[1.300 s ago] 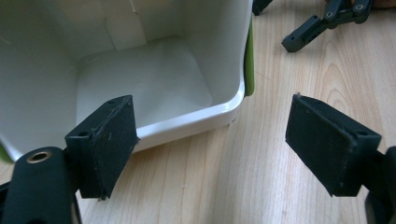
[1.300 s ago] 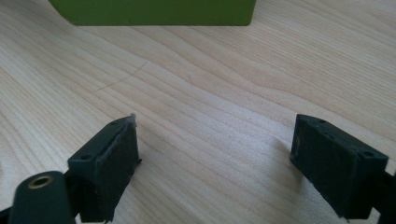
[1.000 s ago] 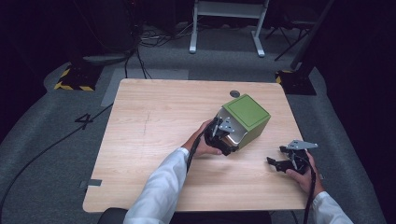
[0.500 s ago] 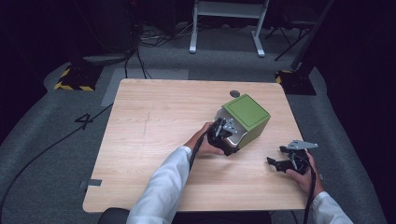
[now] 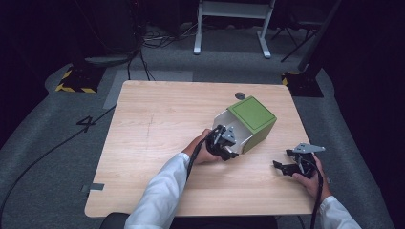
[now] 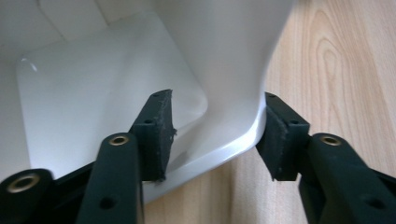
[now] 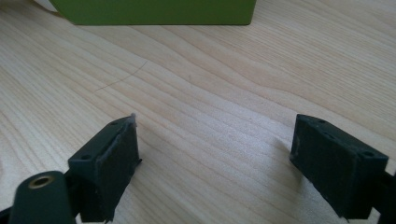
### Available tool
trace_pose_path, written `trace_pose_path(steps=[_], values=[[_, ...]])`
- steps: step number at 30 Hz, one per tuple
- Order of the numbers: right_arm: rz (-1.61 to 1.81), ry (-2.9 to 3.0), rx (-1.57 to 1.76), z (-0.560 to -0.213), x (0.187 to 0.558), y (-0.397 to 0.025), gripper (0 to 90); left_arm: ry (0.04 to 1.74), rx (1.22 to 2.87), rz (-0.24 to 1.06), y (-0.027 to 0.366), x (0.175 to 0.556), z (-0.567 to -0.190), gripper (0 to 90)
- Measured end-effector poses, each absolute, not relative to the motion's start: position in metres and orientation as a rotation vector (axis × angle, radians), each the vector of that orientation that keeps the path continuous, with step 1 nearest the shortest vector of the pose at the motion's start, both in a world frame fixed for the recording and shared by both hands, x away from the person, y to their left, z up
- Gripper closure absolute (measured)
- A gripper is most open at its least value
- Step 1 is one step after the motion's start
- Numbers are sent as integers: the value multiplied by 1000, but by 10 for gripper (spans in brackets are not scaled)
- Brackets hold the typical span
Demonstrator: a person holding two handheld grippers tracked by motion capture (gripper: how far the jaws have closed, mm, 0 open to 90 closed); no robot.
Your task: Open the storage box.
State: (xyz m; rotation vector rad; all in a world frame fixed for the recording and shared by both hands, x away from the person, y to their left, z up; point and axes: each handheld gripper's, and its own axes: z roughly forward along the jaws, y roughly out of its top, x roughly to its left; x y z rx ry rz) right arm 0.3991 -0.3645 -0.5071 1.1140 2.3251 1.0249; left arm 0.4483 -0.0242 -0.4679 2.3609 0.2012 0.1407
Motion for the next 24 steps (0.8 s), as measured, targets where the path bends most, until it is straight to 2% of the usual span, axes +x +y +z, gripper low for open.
trace_pose_path(steps=[8, 24], values=[[1025, 2326, 1113, -507, 399, -365, 152, 169, 2367, 132, -14, 440, -469, 550], [1025, 2326, 1113, -507, 399, -365, 152, 161, 2356, 105, 7, 425, -470, 559]])
